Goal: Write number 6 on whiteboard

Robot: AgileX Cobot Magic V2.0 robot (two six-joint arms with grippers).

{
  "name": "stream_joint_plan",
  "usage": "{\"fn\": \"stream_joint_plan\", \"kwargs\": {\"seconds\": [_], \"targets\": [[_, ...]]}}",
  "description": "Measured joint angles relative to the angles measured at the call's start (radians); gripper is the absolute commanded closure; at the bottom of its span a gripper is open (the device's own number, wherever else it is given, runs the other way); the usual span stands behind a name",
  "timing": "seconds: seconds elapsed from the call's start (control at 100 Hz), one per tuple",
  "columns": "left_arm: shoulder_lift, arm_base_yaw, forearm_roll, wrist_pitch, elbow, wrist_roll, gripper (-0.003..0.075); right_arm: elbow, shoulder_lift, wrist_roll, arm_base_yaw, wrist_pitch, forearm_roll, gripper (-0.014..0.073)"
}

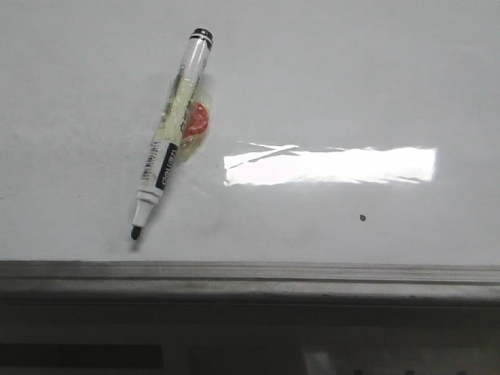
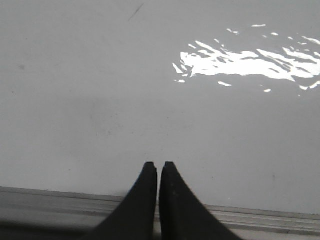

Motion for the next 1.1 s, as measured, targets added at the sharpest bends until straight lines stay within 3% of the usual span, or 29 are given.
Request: {"fn": "stream_joint_plan", "kwargs": {"seconds": [0.16, 0.34, 0.49, 0.62, 0.7, 0.8, 0.97, 1.1], "targets": [[0.000, 0.000, -0.125, -0.023, 0.000, 0.000, 0.0741, 0.000, 0.000, 0.000, 0.000, 0.000, -0.005, 0.0657], [0.000, 0.000, -0.527, -0.088, 0.000, 0.000, 0.0741, 0.000, 0.000, 0.000, 0.000, -0.152, -0.009, 0.0657], [0.000, 0.000, -0.685, -0.105, 0.000, 0.000, 0.0741, 0.000, 0.000, 0.000, 0.000, -0.405, 0.136, 0.0657], [0.000, 0.000, -0.844, -0.113, 0.000, 0.000, 0.0741, 0.000, 0.000, 0.000, 0.000, -0.454, 0.321, 0.0657], [0.000, 0.000, -0.922, -0.117, 0.000, 0.000, 0.0741, 0.000, 0.000, 0.000, 0.000, -0.424, 0.450, 0.0657], [0.000, 0.000, -0.939, -0.098, -0.007, 0.038, 0.0741, -0.029, 0.000, 0.000, 0.000, -0.346, 0.509, 0.0657], [0.009, -0.010, -0.926, -0.001, -0.125, 0.264, 0.0741, -0.213, 0.003, -0.023, 0.000, -0.079, 0.442, 0.0657], [0.115, -0.011, -0.779, 0.122, -0.277, 0.370, 0.0730, -0.350, 0.071, -0.141, 0.000, 0.154, 0.407, 0.0654]]}}
